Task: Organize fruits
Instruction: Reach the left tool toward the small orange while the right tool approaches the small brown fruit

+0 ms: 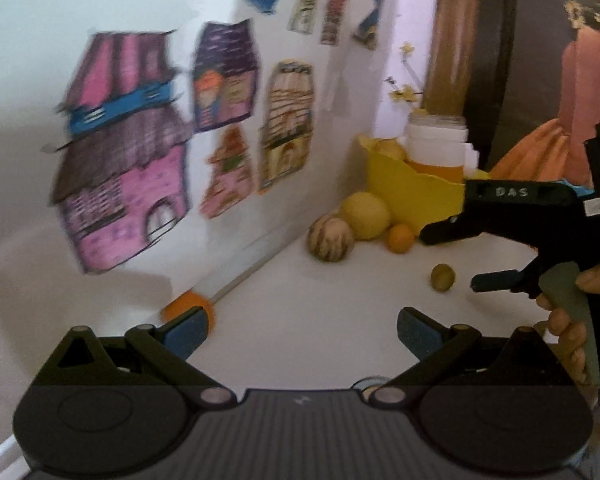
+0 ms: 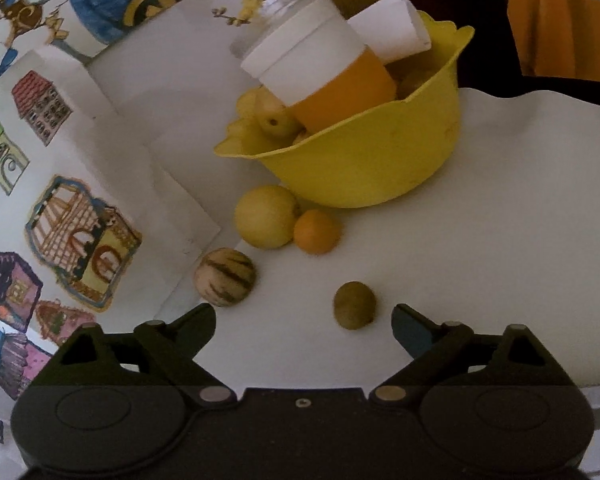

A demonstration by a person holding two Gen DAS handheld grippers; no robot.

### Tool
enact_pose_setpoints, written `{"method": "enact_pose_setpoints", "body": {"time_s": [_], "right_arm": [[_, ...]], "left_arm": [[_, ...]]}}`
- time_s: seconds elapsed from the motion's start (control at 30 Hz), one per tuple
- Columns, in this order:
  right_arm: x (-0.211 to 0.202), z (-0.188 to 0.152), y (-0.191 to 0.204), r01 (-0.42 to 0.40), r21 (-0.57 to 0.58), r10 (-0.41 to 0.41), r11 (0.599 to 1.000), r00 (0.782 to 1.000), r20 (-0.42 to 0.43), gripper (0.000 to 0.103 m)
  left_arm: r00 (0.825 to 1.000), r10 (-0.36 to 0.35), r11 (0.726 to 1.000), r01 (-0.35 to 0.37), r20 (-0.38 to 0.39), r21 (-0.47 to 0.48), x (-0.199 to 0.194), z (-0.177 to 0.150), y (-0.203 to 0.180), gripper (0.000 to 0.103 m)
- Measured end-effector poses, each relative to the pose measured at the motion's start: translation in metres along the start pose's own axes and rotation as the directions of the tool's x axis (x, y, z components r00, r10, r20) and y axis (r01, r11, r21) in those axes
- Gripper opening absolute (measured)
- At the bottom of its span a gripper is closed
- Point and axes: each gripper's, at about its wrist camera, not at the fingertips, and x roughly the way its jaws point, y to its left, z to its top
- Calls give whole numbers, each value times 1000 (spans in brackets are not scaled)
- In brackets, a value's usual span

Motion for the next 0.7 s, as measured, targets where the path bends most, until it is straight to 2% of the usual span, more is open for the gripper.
{"method": "enact_pose_setpoints", "body": {"time_s": [0.23,0.4,0.53,0.7], "right_arm": [[-9,15,-13,21,-27,-21,999,1000,-1,86],[-14,26,-15,43,-65,-44,997,999,-22,84],[-10,27,-14,50,-65,-53,997,998,-41,81],[-10,24,-11,86,-120,-93,989,994,-55,72]], "left_arm": [[999,-9,991,3,41,135,18,7,-19,102],[999,7,983,-12,31,183,39,17,-26,101],[999,-16,972,6,42,235,54,24,-33,101],[999,-6,957,-6,39,290,69,27,-39,99]]}}
